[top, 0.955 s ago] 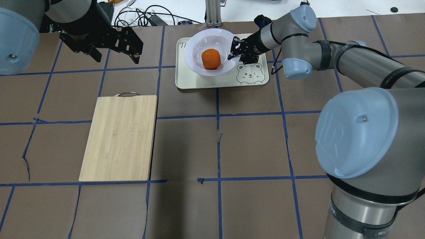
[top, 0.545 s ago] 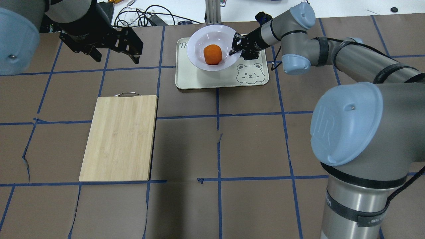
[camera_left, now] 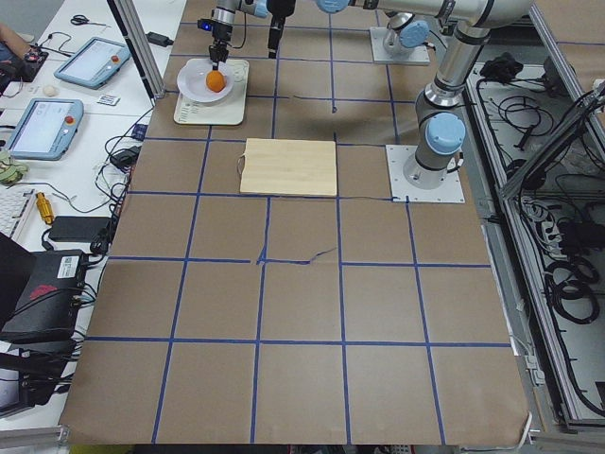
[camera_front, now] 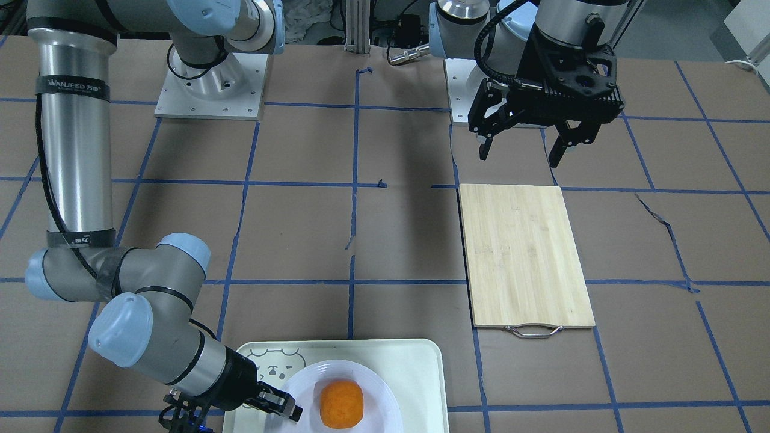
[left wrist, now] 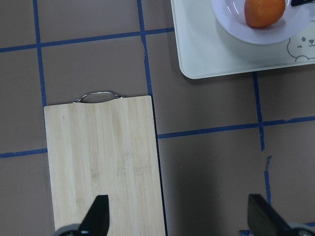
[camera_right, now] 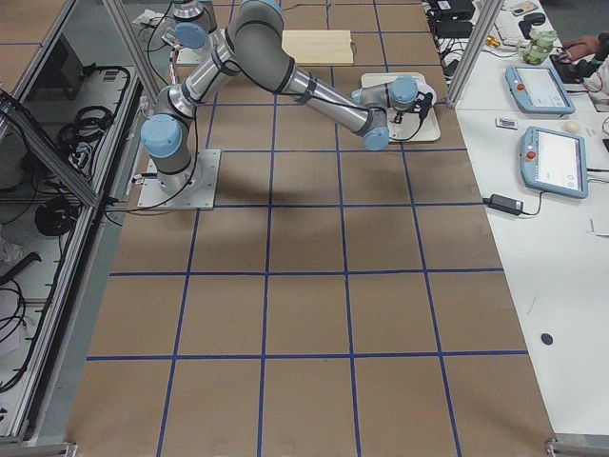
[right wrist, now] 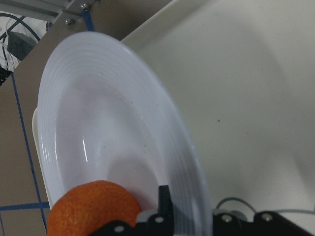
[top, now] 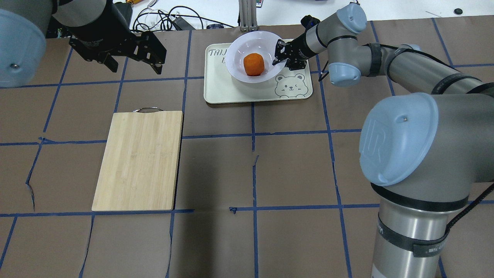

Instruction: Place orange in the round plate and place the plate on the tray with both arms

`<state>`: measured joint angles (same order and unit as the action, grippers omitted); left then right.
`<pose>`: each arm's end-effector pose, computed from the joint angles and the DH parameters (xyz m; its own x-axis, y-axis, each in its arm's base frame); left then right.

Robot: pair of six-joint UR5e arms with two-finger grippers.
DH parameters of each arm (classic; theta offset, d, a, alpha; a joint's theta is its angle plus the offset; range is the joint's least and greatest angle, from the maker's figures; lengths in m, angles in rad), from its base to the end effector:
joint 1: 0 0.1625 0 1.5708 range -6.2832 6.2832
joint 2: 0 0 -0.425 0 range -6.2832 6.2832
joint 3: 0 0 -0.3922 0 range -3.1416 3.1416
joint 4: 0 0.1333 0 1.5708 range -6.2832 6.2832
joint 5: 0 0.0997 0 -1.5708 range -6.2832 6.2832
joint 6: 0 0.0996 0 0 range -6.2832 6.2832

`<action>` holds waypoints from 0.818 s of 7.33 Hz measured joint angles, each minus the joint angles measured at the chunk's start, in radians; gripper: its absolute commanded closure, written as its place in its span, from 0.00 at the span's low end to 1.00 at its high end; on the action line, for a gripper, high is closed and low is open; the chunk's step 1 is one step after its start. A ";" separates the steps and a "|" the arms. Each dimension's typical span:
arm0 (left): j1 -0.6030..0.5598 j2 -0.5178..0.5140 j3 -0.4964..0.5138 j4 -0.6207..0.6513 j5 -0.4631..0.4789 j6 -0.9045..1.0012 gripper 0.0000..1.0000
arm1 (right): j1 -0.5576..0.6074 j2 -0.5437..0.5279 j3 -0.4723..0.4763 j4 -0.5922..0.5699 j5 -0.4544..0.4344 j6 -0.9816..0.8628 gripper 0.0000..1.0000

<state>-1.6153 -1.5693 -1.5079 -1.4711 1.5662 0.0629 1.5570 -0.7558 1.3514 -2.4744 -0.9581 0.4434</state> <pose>-0.1561 -0.4989 0.5308 -0.9942 0.1071 -0.0057 0.1066 0.9808 -0.1633 0.1802 -0.7562 0.1865 -0.7355 0.2615 -0.6251 0.3639 0.9307 -0.0387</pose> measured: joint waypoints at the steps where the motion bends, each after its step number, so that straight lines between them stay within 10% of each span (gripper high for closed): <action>1: 0.000 0.000 0.000 0.000 0.000 0.000 0.00 | -0.008 -0.004 0.004 0.001 -0.001 0.015 0.05; 6: 0.000 0.000 0.000 0.000 0.000 0.000 0.00 | -0.047 -0.156 0.013 0.199 -0.217 -0.053 0.00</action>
<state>-1.6153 -1.5692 -1.5079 -1.4711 1.5662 0.0629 1.5098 -0.9119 1.3640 -2.2753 -1.1747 0.3902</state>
